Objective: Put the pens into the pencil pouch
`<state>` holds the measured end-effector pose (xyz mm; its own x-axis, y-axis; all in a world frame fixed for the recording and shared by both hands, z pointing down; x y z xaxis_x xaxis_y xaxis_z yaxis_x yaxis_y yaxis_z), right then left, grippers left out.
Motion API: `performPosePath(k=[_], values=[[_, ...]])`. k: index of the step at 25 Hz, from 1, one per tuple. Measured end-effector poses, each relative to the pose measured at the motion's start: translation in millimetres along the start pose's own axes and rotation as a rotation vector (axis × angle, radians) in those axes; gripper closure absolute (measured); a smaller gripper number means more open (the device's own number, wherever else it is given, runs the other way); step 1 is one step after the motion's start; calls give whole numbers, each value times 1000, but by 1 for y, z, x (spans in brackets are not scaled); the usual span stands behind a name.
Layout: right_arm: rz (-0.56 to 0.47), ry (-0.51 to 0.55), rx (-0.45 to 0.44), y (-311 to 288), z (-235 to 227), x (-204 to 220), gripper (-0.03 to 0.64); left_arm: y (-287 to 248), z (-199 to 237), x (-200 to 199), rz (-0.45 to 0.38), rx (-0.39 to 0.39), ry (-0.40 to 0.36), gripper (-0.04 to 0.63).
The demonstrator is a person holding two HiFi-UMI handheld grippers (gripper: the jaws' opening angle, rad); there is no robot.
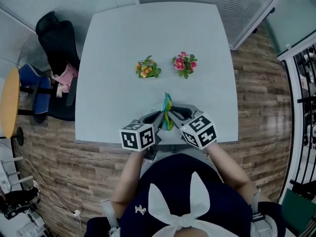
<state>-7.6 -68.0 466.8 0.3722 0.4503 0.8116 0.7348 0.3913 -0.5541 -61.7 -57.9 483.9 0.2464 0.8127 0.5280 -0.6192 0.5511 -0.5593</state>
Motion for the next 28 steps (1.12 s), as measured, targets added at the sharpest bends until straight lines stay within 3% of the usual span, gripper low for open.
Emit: performPosePath(k=[14, 28], values=[[39, 26, -20, -5, 6, 8, 543, 2, -4, 0, 9, 9, -22, 563], [-4, -21, 7, 4, 0, 4, 541, 8, 4, -6, -10, 1, -15, 563]])
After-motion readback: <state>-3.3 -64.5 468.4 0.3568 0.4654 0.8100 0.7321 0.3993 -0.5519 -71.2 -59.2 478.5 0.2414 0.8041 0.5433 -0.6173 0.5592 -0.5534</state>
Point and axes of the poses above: the fingertips, and each gripper's own axes: y backward along the fingers, z to its left, x out of its underside, the point moved 2 cm from there along y, backward along the fingers, and after that the axes turned 7 degrees about y, right-handed, at the moved point
